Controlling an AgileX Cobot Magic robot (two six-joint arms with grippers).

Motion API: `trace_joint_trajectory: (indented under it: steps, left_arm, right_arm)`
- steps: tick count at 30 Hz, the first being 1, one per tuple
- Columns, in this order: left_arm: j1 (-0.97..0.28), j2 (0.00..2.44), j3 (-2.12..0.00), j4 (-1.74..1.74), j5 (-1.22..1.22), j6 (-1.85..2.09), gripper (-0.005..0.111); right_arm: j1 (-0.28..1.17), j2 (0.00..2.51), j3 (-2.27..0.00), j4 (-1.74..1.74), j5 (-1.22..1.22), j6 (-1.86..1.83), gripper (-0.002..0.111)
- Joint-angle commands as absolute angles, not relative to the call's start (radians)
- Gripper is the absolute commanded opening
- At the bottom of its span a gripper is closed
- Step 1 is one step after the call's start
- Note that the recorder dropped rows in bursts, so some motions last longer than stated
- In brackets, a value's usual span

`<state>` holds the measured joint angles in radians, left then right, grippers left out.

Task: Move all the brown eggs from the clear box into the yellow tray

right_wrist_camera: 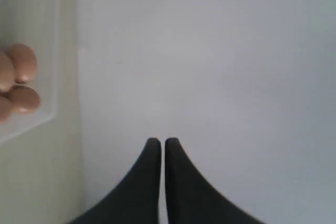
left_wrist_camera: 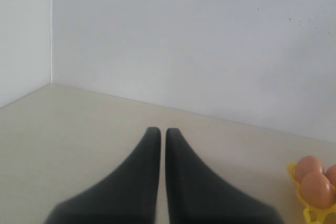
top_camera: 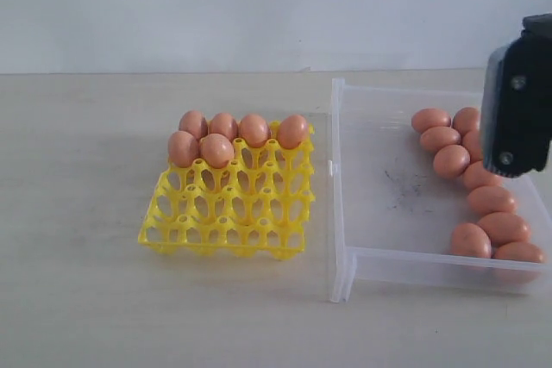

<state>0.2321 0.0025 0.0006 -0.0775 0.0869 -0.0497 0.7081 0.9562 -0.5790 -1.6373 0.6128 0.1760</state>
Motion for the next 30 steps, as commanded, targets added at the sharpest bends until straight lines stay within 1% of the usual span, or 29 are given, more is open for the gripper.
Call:
trace_joint_trajectory:
  steps: [1, 2, 3, 4, 5, 6, 8, 10, 12, 13, 14, 17, 19, 21, 24, 27, 30]
  left_arm:
    - [0.234, 0.0, 0.0, -0.086, 0.076, -0.059, 0.004]
    - [0.234, 0.0, 0.0, -0.086, 0.076, -0.059, 0.004]
    - [0.234, 0.0, 0.0, -0.086, 0.076, -0.059, 0.004]
    - [0.234, 0.0, 0.0, -0.086, 0.076, -0.059, 0.004]
    - [0.234, 0.0, 0.0, -0.086, 0.076, -0.059, 0.004]
    - [0.234, 0.0, 0.0, -0.086, 0.076, -0.059, 0.004]
    - [0.234, 0.0, 0.0, -0.086, 0.076, -0.059, 0.004]
    - [0.234, 0.0, 0.0, -0.086, 0.076, -0.059, 0.004]
    - [0.234, 0.0, 0.0, -0.086, 0.076, -0.059, 0.004]
    - [0.234, 0.0, 0.0, -0.086, 0.076, -0.059, 0.004]
    - [0.234, 0.0, 0.0, -0.086, 0.076, -0.059, 0.004]
    - [0.234, 0.0, 0.0, -0.086, 0.076, -0.059, 0.004]
    - [0.234, 0.0, 0.0, -0.086, 0.076, -0.059, 0.004]
    - [0.234, 0.0, 0.0, -0.086, 0.076, -0.059, 0.004]
    - [0.234, 0.0, 0.0, -0.086, 0.076, -0.059, 0.004]
    - [0.234, 0.0, 0.0, -0.086, 0.076, -0.059, 0.004]
    - [0.234, 0.0, 0.0, -0.086, 0.076, -0.059, 0.004]
  right_arm:
    - [0.707, 0.997, -0.852, -1.013, 0.604, 0.185, 0.0]
    - [0.707, 1.042, -0.982, -0.808, 0.702, 0.161, 0.0]
    - [0.707, 1.068, -1.026, -0.735, 0.775, 0.129, 0.0]
    - [0.703, 1.152, -1.116, -0.577, 0.948, 0.049, 0.0]
    - [0.692, 1.191, -1.141, -0.517, 1.014, 0.007, 0.0]
    - [0.649, 1.292, -1.179, -0.353, 1.14, -0.061, 0.0]
    - [0.571, 1.429, -1.202, -0.191, 1.22, -0.094, 0.0]
    - [0.495, 1.516, -1.217, -0.113, 1.217, -0.134, 0.0]
    - [0.414, 1.565, -1.239, -0.074, 1.159, -0.155, 0.0]
    - [0.349, 1.584, -1.255, -0.006, 1.116, -0.192, 0.0]
    - [0.316, 1.591, -1.259, 0.045, 1.088, -0.231, 0.0]
    - [0.202, 1.619, -1.261, 0.284, 1.033, -0.4, 0.0]
    - [0.14, 1.647, -1.261, 0.369, 1.019, -0.545, 0.0]
    - [0.109, 1.67, -1.261, 0.371, 0.942, -0.6, 0.0]
    - [0.109, 1.682, -1.258, 0.353, 0.81, -0.661, 0.002]
    - [0.113, 1.686, -1.258, 0.351, 0.828, -0.949, 0.005]
    - [0.113, 1.686, -1.258, 0.351, 0.82, -1.084, 0.01]
